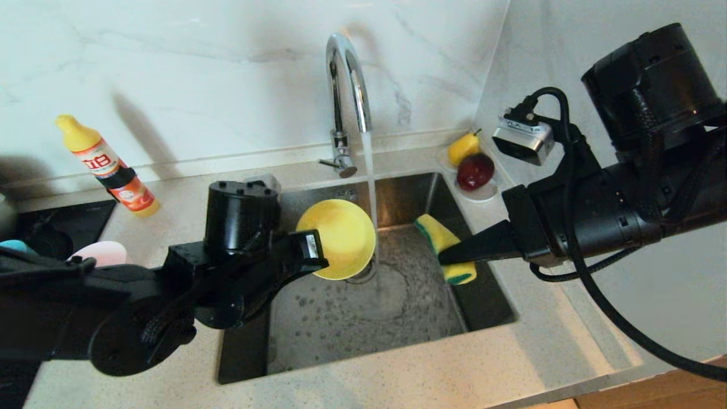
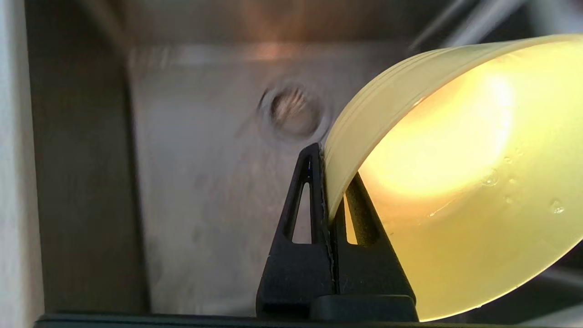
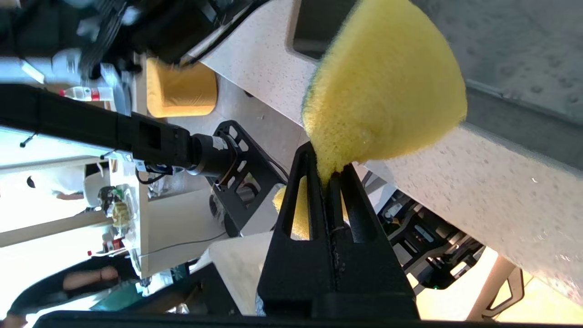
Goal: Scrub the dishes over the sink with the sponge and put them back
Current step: Rinse the bowl
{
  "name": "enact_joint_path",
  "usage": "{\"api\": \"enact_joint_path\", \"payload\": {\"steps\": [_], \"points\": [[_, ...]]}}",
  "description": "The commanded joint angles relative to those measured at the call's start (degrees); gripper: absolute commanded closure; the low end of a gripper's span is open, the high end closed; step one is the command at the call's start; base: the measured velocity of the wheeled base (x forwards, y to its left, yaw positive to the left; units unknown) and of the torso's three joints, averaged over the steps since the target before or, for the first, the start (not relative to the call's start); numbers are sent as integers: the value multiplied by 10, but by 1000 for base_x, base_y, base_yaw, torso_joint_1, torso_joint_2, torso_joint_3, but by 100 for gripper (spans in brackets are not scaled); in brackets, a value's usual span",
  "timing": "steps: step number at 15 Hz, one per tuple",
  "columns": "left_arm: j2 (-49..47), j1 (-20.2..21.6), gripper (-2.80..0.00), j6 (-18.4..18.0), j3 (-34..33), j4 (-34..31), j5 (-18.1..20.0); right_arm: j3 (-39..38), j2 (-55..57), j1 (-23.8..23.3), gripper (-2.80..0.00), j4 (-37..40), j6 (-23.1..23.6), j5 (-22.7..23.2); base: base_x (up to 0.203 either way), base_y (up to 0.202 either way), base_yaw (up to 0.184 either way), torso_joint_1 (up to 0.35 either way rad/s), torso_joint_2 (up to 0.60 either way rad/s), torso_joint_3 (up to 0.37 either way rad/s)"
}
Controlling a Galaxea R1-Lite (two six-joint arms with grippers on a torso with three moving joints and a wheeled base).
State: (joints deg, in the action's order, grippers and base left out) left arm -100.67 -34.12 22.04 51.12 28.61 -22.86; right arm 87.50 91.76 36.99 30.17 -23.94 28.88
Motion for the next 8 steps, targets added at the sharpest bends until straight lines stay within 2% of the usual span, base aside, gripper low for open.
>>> {"api": "enact_joint_path", "payload": {"steps": [1, 2, 5, 8], "points": [[-34, 18, 0, 59, 69, -133, 17, -23, -24, -6, 0, -1, -1, 1, 0, 0, 0, 0, 0, 0], [-45, 23, 0, 89, 106, -191, 35, -30, -29, -8, 0, -2, 0, 1, 0, 0, 0, 0, 0, 0], [-97, 30, 0, 162, 207, -311, 88, -54, -37, -9, 0, -3, 3, 1, 0, 0, 0, 0, 0, 0], [-154, 32, 0, 191, 290, -353, 98, -85, -43, -10, 0, -15, 3, 2, 0, 0, 0, 0, 0, 0]]}}
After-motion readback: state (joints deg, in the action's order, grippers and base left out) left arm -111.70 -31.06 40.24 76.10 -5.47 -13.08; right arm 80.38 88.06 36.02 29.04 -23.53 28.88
